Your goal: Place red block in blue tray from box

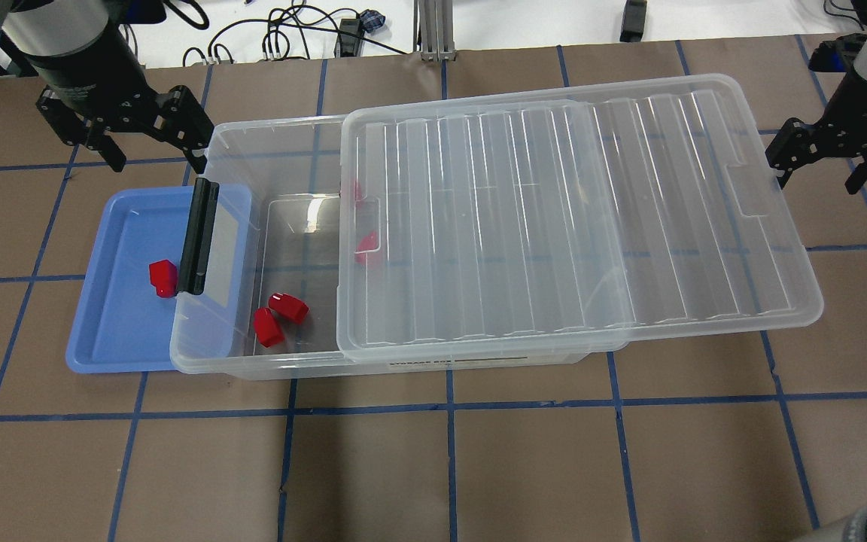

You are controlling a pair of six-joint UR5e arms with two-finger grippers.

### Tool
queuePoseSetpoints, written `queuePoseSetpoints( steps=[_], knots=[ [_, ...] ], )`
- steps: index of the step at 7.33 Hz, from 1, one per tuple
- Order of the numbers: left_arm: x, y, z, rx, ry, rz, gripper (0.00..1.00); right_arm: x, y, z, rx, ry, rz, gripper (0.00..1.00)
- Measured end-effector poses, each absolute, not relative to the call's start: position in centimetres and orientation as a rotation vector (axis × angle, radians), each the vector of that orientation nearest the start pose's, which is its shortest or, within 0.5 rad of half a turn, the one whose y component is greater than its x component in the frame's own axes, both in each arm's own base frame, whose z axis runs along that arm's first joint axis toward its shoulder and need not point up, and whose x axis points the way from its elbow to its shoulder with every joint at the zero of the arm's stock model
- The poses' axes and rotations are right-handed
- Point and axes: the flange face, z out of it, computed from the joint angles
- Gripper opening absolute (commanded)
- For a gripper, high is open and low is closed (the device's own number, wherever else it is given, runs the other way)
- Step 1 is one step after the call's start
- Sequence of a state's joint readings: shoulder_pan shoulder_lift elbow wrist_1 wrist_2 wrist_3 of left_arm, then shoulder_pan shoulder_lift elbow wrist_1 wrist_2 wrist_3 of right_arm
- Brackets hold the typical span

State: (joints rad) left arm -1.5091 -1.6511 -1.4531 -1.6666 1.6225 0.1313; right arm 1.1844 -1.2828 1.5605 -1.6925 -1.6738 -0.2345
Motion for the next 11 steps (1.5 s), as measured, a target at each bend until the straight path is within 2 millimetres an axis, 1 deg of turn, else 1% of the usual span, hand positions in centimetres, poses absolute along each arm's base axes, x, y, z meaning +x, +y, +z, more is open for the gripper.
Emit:
queuePoseSetpoints(
  steps=[1,2,3,5,7,9,10,11],
  knots=[
    [-10.8,-51.7,50.0,0.130,3.093,0.085,1.00,-9.6,-58.5,35.0,0.246,3.170,0.288,1.00],
    [-11.4,-50.9,50.4,0.145,3.099,0.073,1.00,-8.5,-58.6,35.1,0.260,3.172,0.289,1.00],
    [-11.6,-50.6,50.7,0.162,3.103,0.062,1.00,-7.1,-58.7,35.1,0.275,3.176,0.289,1.00],
    [-11.5,-51.0,50.1,0.177,3.106,0.072,1.00,-3.8,-59.0,35.1,0.319,3.183,0.285,1.00],
    [-11.1,-50.9,50.3,0.168,3.102,0.063,1.00,-0.4,-59.1,35.0,0.360,3.190,0.279,1.00],
    [-11.3,-51.3,49.2,0.172,3.103,0.096,1.00,2.9,-59.1,35.0,0.371,3.199,0.270,1.00],
    [-11.4,-51.1,49.2,0.176,3.101,0.096,1.00,4.3,-59.0,35.0,0.374,3.202,0.265,1.00],
    [-11.5,-51.0,49.3,0.176,3.101,0.093,1.00,5.4,-58.9,35.0,0.369,3.205,0.262,1.00]
  ],
)
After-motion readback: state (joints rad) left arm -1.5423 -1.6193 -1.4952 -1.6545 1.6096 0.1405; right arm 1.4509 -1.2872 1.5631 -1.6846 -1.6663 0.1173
